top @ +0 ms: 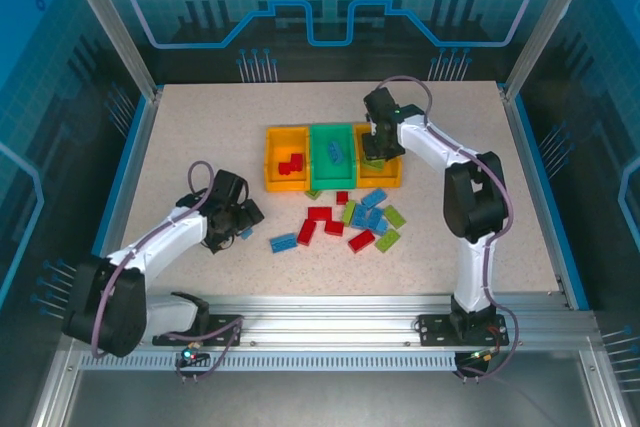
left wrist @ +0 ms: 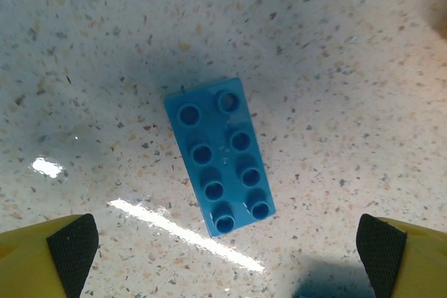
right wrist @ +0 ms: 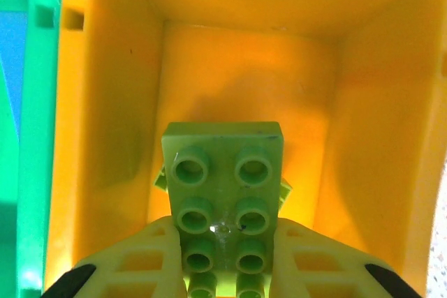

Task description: Sort the legos into containers by color

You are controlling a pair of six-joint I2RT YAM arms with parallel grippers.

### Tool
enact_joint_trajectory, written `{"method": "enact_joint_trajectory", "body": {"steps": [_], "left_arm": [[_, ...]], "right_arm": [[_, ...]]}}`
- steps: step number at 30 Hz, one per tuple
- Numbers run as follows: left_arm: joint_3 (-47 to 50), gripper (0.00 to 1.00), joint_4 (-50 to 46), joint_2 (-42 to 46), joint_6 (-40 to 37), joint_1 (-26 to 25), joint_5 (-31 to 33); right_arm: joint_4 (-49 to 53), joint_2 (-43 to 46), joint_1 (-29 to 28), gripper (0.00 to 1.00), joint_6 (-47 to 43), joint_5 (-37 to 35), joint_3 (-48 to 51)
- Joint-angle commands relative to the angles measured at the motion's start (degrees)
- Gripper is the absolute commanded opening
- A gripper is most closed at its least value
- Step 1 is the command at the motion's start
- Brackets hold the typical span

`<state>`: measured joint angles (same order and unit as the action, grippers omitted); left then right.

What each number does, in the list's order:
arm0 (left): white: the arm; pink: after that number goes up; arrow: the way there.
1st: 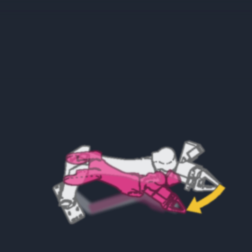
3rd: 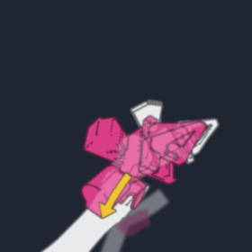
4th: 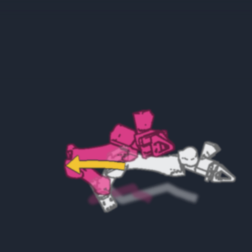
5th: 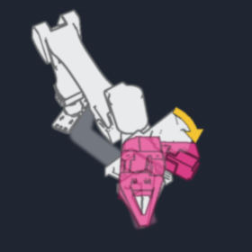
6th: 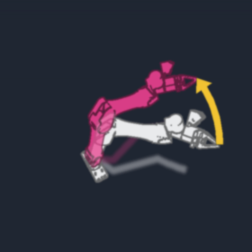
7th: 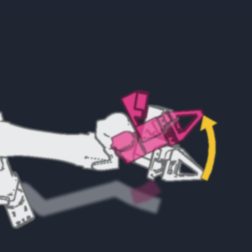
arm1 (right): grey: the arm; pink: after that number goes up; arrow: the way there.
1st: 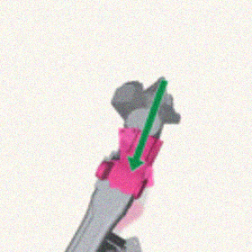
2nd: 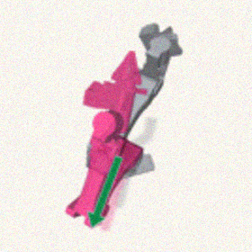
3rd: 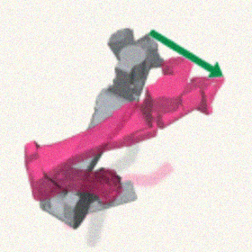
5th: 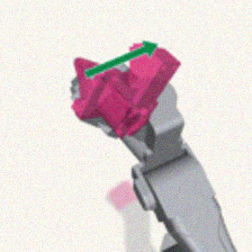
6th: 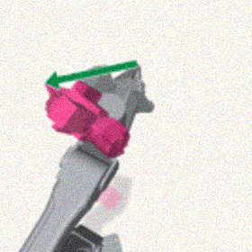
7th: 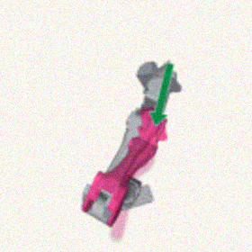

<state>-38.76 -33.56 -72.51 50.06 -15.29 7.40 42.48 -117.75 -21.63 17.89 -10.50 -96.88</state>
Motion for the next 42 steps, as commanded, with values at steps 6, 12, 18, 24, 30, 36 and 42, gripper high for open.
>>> {"method": "enact_joint_trajectory", "body": {"steps": [6,12,18,24,30,36,42], "left_arm": [[-1.24,0.98,2.53,-6.82,2.13,1.74,-3.38],[-2.01,0.87,4.49,-9.79,1.98,2.33,-1.72],[-2.77,0.7,6.53,-12.62,1.75,2.81,-0.98],[-3.75,0.43,7.93,-13.99,0.19,2.94,-1.33],[-6.02,0.36,8.07,-10.44,-2.23,1.79,-0.68],[-13.52,0.37,5.67,-6.69,-6.57,-3.31,3.94],[-25.25,0.38,6.03,-11.2,-14.87,-8.37,5.28]], "right_arm": [[1.61,-1.69,1.26,0.64,-1.72,1.24,-2.34],[-0.82,5.51,1.24,0.76,-0.12,3.39,3.33],[-2.82,15.59,1.15,0.78,1.26,4.22,14.29],[-3.96,24.28,1.5,0.78,2.35,2.53,26.71],[-4.31,29.41,2.03,0.78,7.11,5.82,36.51],[-8.01,36.94,1.91,0.78,12.93,8.6,46.13],[-7.28,44.49,1.08,0.77,15.98,9.27,53.03]]}}
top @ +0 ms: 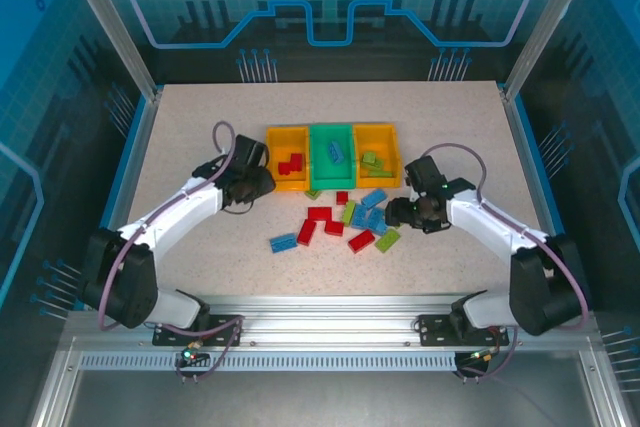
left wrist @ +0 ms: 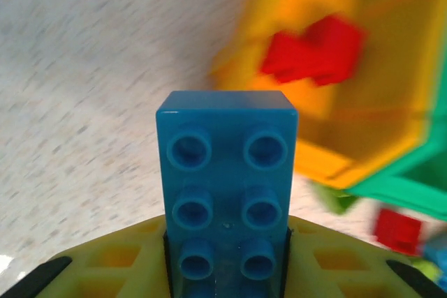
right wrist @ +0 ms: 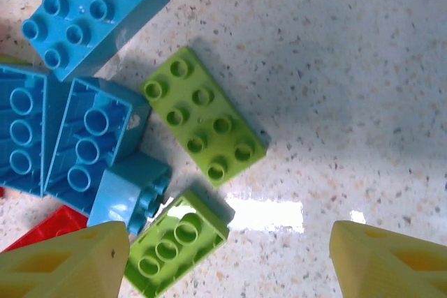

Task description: Sort the legos into containers by color

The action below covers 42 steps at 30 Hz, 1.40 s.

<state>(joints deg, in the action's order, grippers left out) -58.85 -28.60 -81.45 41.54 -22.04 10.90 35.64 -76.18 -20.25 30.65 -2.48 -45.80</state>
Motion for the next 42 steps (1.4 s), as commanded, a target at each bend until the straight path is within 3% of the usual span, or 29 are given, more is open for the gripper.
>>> {"method": "enact_joint_trajectory", "body": {"steps": [1,9,20,27,35,42], "left_arm": [[-7.11,0.38,1.3,-3.88,-7.86,-2.19,1.55],[-22.96,0.38,2.73,-18.55,-16.9,-6.41,-3.32],[-36.26,0.39,1.0,-33.04,-19.4,-6.98,-6.48],[-37.61,0.45,-0.28,-35.16,-18.24,-7.04,-5.09],[-38.14,0.64,-1.98,-35.29,-17.39,-6.98,-4.66],[-33.85,0.7,-0.35,-30.15,-16.62,-7.12,-5.1]], "right_arm": [[-0.12,3.7,-0.44,0.76,3.79,1.38,2.71],[-2.2,7.45,-3.82,0.75,10.24,2.07,8.86],[-6.41,1.33,-4.8,0.72,13.65,2.87,9.33],[-7.8,-1.95,-6.82,0.71,14.54,3.36,7.75],[-4.08,-5.99,-5.77,0.66,12.16,0.89,7.27],[2.43,-2.82,-4.83,0.42,8.82,-2.59,5.74]]}}
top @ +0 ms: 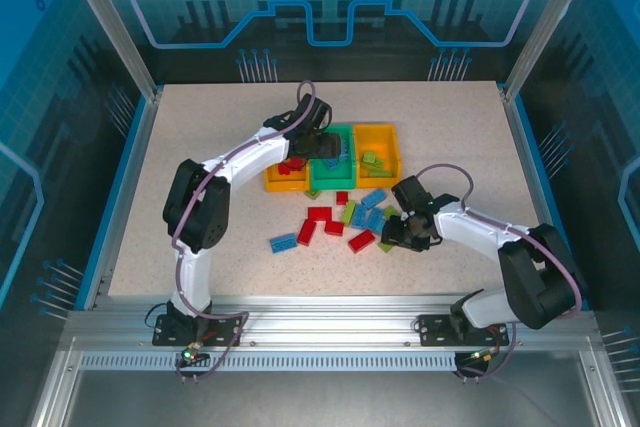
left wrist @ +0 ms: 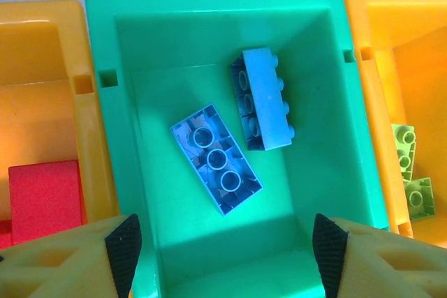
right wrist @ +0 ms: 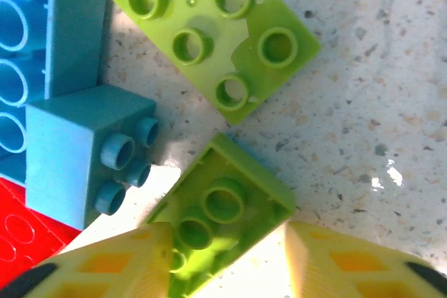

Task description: Sort the legos into containers by color

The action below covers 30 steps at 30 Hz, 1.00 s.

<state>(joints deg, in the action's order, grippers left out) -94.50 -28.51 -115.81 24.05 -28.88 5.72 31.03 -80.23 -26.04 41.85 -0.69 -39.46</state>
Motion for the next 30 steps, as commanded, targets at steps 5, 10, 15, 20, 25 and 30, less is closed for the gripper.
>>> {"method": "enact_joint_trajectory", "body": {"steps": [5,10,15,20,25,30], "left_arm": [[5.83,0.72,0.12,8.22,0.7,-0.21,0.87],[8.89,0.72,0.64,10.91,1.04,-0.26,1.56],[10.12,0.72,0.56,11.73,0.84,-0.26,2.08],[10.97,0.72,0.48,11.72,0.99,-0.21,2.45],[11.77,0.73,1.0,12.04,1.27,-0.21,2.55],[12.62,0.77,1.02,13.39,1.42,-0.24,2.97]], "right_arm": [[12.03,5.07,2.83,0.46,-5.86,-4.55,-1.76],[11.03,7.53,3.1,0.57,-4.53,-1.2,-1.08],[6.62,8.53,2.67,0.64,-0.3,2.36,0.91],[3.75,6.67,2.4,0.68,2.24,3.32,1.32],[2.23,4.67,2.31,0.68,2.98,2.71,1.1],[0.32,1.25,2.28,0.67,3.24,3.34,1.05]]}}
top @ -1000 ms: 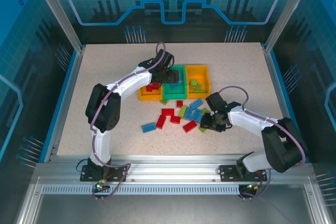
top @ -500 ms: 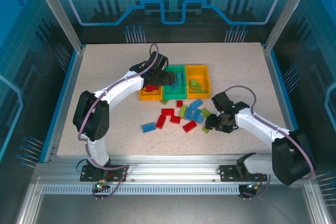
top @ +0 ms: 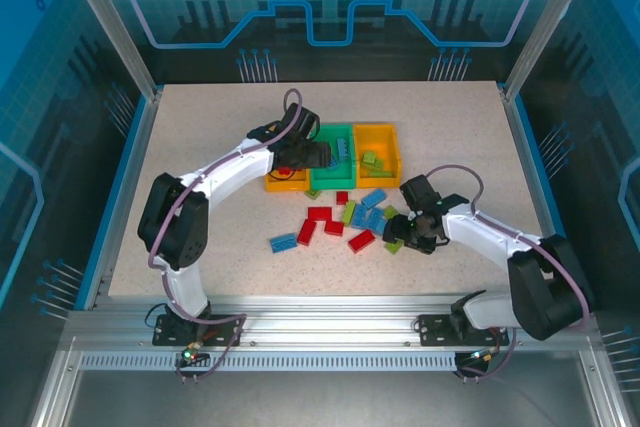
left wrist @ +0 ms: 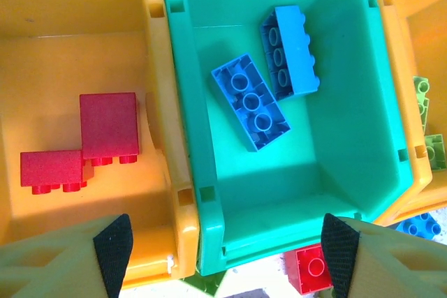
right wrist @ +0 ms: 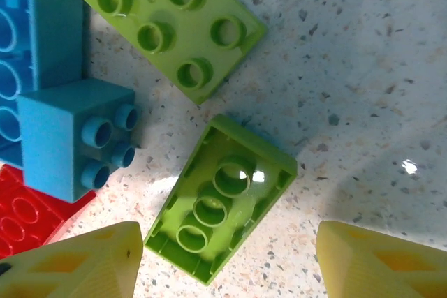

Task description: Sort the legos into containers by color

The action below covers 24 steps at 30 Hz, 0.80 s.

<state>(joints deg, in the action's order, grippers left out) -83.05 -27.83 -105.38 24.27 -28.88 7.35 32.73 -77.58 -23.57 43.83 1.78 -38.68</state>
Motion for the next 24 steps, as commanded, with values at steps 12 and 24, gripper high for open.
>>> {"method": "enact_joint_trajectory", "body": {"steps": [12,24], "left_arm": [[8.22,0.8,0.23,8.4,1.43,-0.21,3.97],[15.84,0.81,0.19,14.46,2.61,-0.06,6.3]], "right_arm": [[-2.63,-4.81,-0.34,0.6,1.27,0.22,1.37],[1.45,-5.14,-0.33,0.23,-3.43,-1.17,-1.02]]}}
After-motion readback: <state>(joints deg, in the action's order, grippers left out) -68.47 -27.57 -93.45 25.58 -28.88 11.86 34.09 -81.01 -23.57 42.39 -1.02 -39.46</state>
